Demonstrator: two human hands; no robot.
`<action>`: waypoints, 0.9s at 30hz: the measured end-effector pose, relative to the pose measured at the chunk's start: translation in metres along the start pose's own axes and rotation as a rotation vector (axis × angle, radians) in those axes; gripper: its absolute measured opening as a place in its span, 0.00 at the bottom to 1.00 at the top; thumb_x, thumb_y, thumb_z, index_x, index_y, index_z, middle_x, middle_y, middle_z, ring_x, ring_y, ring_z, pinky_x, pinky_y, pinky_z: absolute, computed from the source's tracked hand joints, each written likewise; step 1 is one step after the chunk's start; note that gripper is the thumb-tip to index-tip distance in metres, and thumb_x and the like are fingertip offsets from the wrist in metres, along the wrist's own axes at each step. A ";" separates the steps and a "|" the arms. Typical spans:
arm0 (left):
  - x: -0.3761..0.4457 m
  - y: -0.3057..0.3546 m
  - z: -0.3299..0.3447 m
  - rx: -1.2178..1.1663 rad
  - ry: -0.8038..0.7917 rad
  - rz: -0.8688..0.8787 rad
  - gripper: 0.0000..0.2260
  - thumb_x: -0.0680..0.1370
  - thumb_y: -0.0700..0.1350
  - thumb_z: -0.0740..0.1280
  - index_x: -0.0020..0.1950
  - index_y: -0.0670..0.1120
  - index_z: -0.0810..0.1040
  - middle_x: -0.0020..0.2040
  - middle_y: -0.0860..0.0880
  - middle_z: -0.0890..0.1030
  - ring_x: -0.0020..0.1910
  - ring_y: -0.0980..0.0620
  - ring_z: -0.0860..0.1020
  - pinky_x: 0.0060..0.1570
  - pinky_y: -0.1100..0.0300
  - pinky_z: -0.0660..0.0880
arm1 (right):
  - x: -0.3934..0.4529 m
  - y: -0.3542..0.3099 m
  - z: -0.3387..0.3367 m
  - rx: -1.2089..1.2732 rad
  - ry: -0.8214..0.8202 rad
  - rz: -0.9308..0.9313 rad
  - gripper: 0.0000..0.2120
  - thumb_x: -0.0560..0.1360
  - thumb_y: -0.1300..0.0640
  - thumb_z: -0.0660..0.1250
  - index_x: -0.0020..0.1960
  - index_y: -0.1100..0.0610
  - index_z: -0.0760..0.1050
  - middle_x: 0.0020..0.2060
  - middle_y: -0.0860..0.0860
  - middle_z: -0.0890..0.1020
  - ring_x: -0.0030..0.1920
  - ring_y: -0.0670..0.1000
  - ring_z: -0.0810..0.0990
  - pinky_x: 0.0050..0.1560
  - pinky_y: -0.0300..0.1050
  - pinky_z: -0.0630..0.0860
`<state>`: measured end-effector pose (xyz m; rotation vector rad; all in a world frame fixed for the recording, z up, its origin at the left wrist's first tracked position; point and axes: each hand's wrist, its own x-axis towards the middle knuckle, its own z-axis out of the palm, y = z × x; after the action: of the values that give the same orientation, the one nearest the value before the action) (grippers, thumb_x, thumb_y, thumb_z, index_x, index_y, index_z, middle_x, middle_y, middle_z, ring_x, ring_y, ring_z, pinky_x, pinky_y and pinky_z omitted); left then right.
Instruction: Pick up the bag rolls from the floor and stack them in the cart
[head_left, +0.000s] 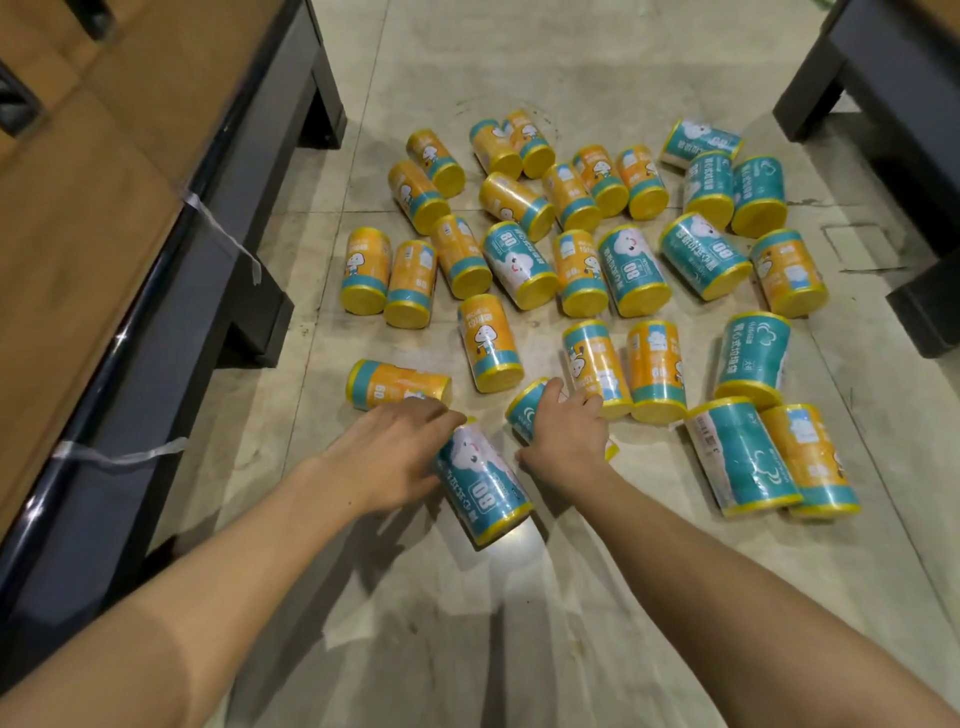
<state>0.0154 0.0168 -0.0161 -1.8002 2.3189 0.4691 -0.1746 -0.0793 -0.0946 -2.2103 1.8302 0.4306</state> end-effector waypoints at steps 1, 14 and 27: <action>0.003 0.000 0.001 -0.005 0.007 0.022 0.30 0.68 0.47 0.75 0.69 0.43 0.75 0.60 0.40 0.80 0.56 0.37 0.79 0.51 0.46 0.78 | 0.002 0.000 0.002 0.002 0.005 -0.012 0.48 0.69 0.44 0.76 0.77 0.59 0.52 0.68 0.62 0.70 0.66 0.61 0.68 0.59 0.53 0.74; 0.046 0.032 0.013 0.245 -0.166 0.172 0.39 0.74 0.50 0.73 0.79 0.47 0.57 0.76 0.44 0.65 0.75 0.44 0.62 0.73 0.50 0.60 | 0.000 0.040 -0.027 0.352 -0.031 -0.014 0.44 0.63 0.35 0.74 0.70 0.50 0.59 0.59 0.54 0.77 0.57 0.58 0.79 0.51 0.52 0.78; 0.074 0.034 0.055 0.193 -0.138 0.199 0.40 0.57 0.60 0.79 0.63 0.50 0.68 0.56 0.50 0.76 0.53 0.46 0.75 0.53 0.52 0.72 | -0.025 0.064 -0.079 0.611 0.069 -0.050 0.41 0.63 0.41 0.77 0.68 0.50 0.61 0.55 0.51 0.79 0.53 0.55 0.79 0.53 0.55 0.79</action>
<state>-0.0401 -0.0242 -0.0865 -1.4144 2.3666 0.3680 -0.2358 -0.0978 -0.0117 -1.8502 1.6431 -0.2012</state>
